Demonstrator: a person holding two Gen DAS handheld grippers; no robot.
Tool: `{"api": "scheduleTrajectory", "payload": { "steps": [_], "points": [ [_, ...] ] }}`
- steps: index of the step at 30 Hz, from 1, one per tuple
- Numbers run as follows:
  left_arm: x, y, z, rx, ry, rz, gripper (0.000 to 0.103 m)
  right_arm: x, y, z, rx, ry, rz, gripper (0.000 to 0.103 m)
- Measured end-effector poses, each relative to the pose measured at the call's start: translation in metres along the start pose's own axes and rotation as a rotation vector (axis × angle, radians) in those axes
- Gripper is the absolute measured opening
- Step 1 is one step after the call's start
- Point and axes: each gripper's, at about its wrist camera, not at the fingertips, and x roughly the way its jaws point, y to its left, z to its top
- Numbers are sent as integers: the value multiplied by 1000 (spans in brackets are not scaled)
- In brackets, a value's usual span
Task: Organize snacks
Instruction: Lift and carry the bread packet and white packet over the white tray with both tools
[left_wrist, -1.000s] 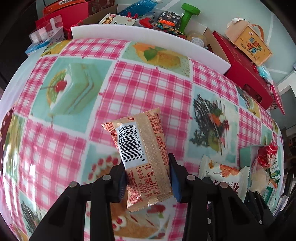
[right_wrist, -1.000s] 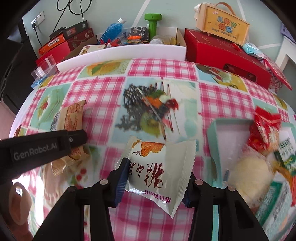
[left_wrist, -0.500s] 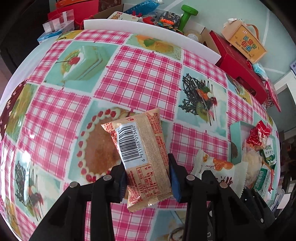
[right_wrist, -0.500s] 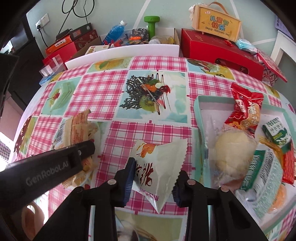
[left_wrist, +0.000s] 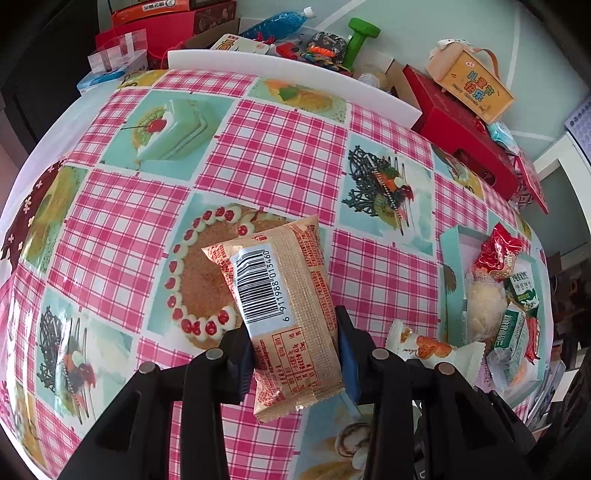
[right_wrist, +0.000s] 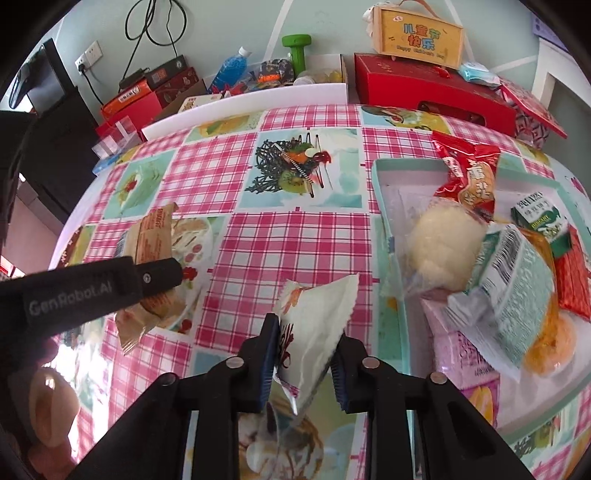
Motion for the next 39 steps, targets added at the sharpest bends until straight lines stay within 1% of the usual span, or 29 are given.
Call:
{"api": "scheduleTrajectory", "payload": {
  "steps": [3,6,12,17,20,28,31,35,39],
  "points": [
    [-2,-5,0,13,-4,-6,40,-6,0,-2,-6,-14,7,25],
    [-2,-10,2,25,-11,-10,40,-13,1,-2,-13,-34,24,21],
    [-7,-12,2,31,-22,2,40,-25,3,0,-35,-69,27,20],
    [-15,-18,3,45,-51,12,40,-36,-2,3,-25,-97,35,20],
    [-20,-26,2,63,-65,4,40,-45,-10,5,-6,-114,39,20],
    [-36,-69,-1,158,-105,-60,40,-71,-48,12,88,-168,33,20],
    [-42,-87,-1,197,-126,-66,40,-85,-67,14,133,-198,32,20],
    [-45,-110,-2,236,-131,-98,40,-105,-95,17,190,-253,25,20],
    [-46,-134,-7,283,-134,-104,40,-121,-130,17,272,-296,-13,20]
  ]
}}
